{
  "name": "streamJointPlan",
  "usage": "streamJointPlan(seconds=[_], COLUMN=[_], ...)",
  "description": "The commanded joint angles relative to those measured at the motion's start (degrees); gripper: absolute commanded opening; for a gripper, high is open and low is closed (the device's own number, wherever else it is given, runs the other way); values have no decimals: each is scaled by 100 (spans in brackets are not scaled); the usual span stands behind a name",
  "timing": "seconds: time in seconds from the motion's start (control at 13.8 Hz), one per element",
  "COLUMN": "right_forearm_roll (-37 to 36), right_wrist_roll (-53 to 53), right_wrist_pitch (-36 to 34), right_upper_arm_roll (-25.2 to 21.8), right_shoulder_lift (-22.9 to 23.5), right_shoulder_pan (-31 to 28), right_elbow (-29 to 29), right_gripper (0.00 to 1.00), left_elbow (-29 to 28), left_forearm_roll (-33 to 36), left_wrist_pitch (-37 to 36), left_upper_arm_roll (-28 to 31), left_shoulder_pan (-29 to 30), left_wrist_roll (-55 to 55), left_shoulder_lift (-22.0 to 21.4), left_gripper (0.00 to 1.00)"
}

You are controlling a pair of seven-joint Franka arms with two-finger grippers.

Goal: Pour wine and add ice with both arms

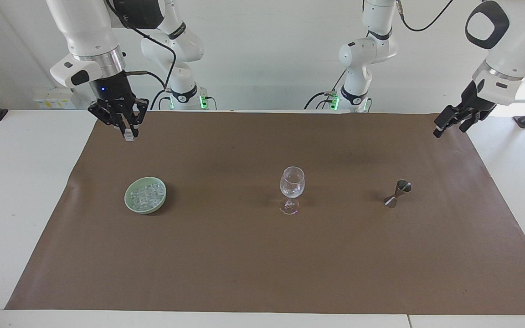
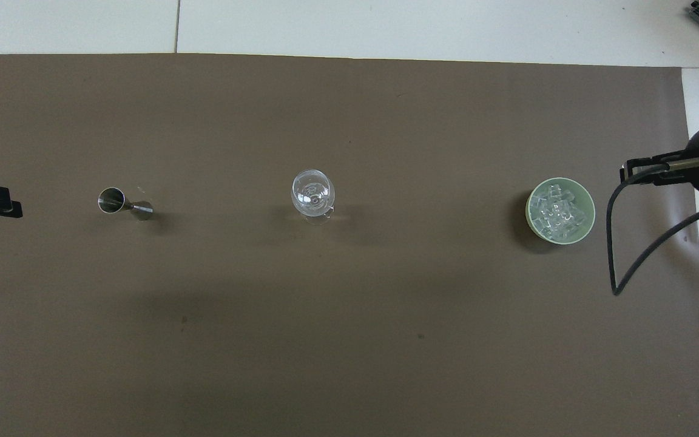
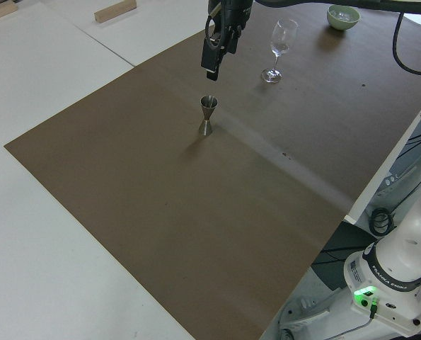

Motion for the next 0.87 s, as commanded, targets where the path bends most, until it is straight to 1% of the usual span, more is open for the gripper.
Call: streamJointPlan(seconds=[0.0,0.29,0.36,0.58,0.72,0.79], right_forearm_roll=[89,124,124,124,151,316], right_wrist_roll=[80,202,334,913,1466,1782], right_wrist_pitch=[-116,-64,-55,6,138,243], right_upper_arm_roll=[28,37,46,72,72,72], right_shoulder_lift=[163,172,172,163,163,163], right_shoulder_pan=[-14,118,231,652,1004,1206], right_elbow=[197,197,189,171,119,84], right_gripper=[0,0,0,0,0,0], left_elbow=[-3,418,506,796,824,859], left_forearm_roll=[166,166,166,183,332,324], left_wrist_pitch=[-193,-500,-605,-1027,-1195,-1221], left_upper_arm_roll=[76,102,146,147,86,85], left_shoulder_pan=[-342,-684,-824,-870,-879,-879], left_wrist_roll=[122,105,78,69,78,69], left_shoulder_lift=[-118,-91,-91,-100,-117,-118], left_gripper=[100,100,100,100,100,100])
